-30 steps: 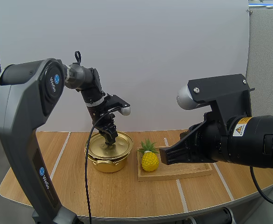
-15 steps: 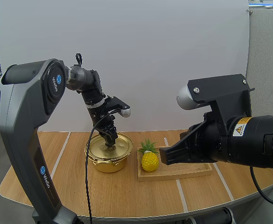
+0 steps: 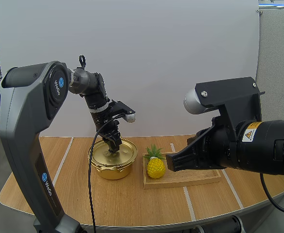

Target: Open the pot, put the grape inside, and close it

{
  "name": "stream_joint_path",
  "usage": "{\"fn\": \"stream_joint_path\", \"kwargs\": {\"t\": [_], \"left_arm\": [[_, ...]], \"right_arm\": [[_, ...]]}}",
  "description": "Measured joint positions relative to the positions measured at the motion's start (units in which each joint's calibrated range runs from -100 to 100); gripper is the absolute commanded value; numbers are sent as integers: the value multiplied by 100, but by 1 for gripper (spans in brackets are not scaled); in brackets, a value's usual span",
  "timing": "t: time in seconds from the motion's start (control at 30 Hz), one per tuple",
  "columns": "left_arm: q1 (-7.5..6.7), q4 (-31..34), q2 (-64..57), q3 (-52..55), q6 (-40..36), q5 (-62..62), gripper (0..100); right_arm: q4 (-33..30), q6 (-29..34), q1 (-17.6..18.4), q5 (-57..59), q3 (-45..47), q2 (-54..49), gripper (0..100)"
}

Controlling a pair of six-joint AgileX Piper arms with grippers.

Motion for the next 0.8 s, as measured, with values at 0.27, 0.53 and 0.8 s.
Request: {"fn": "stream_joint_path", "kwargs": {"t": [0.27, 0.53, 0.8], "left_arm": [[0, 13, 91, 27, 0, 0, 0], [0, 13, 104, 27, 0, 0, 0], [0, 13, 104, 27, 0, 0, 66]], "right_arm": [[0, 0, 0, 0, 0, 0, 0], [0, 0, 0, 0, 0, 0, 0], [0, 0, 0, 0, 0, 0, 0]]}}
